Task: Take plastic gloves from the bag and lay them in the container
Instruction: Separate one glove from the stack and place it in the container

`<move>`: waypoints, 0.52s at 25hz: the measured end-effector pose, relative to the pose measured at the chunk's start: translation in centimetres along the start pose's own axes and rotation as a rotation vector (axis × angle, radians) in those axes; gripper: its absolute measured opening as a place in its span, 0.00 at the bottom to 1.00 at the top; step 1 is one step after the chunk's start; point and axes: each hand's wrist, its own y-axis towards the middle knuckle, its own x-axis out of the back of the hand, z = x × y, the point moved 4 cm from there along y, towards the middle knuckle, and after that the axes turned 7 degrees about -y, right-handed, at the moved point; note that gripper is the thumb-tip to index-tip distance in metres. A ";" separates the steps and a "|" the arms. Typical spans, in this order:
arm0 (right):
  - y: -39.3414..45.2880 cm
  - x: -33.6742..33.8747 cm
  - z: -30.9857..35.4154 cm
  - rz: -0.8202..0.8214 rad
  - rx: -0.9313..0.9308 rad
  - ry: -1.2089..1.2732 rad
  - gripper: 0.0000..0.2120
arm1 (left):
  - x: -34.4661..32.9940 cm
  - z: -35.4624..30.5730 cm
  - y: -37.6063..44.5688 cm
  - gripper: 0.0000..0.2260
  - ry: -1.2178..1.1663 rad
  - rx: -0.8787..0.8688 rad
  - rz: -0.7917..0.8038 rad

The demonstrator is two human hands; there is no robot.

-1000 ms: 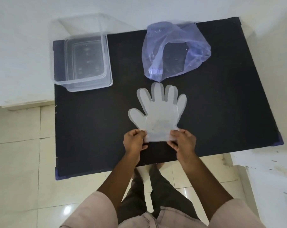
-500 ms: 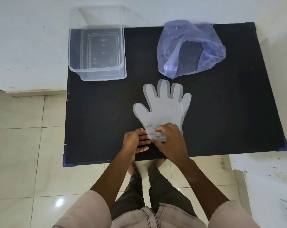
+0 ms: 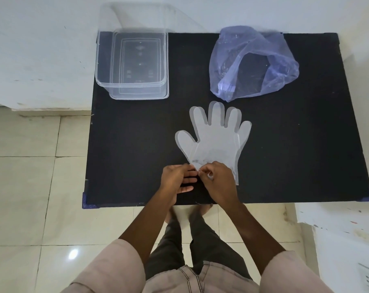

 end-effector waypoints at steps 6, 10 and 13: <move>0.1 0.5 0.1 0.004 -0.005 0.092 0.10 | -0.3 0.2 0.1 0.07 0.015 -0.006 -0.005; 0.3 0.2 -0.2 0.032 -0.034 0.125 0.11 | -0.3 0.1 0.4 0.05 0.009 -0.031 -0.044; 0.4 0.2 -0.6 0.015 -0.076 0.180 0.11 | 0.0 0.0 0.4 0.05 0.032 -0.038 -0.062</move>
